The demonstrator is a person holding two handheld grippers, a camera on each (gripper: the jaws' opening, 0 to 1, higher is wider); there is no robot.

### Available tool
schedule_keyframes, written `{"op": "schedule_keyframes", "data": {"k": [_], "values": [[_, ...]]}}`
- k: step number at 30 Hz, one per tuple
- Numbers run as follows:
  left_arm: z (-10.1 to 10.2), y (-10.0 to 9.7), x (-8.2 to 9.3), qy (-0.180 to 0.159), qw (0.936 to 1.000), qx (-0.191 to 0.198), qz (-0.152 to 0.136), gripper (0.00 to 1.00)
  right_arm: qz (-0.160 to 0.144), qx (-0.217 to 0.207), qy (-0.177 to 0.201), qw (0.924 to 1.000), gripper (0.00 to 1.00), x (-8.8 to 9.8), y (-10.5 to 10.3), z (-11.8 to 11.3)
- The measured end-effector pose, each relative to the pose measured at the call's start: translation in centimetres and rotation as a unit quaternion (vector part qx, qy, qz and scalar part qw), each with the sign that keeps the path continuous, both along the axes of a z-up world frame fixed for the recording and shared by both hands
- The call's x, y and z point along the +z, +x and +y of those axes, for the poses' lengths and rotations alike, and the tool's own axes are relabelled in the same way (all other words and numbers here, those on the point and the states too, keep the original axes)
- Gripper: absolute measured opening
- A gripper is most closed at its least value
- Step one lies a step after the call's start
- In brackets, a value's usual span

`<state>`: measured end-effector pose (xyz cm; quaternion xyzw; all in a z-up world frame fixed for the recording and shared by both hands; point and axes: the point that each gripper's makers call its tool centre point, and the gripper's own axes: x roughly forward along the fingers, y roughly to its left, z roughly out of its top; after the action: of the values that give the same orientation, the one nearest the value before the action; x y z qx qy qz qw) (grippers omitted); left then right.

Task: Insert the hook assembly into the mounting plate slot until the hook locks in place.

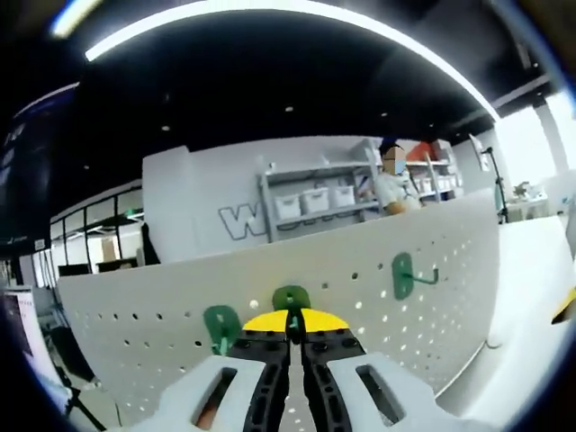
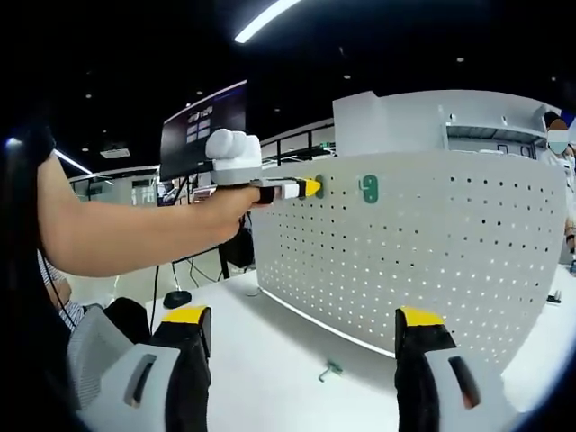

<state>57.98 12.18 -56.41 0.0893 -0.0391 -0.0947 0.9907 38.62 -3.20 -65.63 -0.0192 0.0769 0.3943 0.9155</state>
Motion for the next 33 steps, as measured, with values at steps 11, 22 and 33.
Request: {"op": "schedule_keyframes", "data": {"k": [11, 22, 33], "values": [[-0.18, 0.27, 0.0, 0.065, 0.9974, 0.029, 0.0, 0.03, 0.005, 0.002, -0.001, 1.0, 0.82, -0.36, -0.14, 0.08], [-0.38, 0.28, 0.02, 0.132, 0.9904, 0.04, -0.007, 0.04, 0.008, -0.001, -0.001, 1.0, 0.81, -0.62, -0.28, -0.14], [-0.41, 0.35, -0.18, 0.167, 0.9848, 0.045, -0.009, 0.05, 0.011, 0.0, -0.003, 0.9999, 0.81, -0.85, -0.18, 0.04]]}}
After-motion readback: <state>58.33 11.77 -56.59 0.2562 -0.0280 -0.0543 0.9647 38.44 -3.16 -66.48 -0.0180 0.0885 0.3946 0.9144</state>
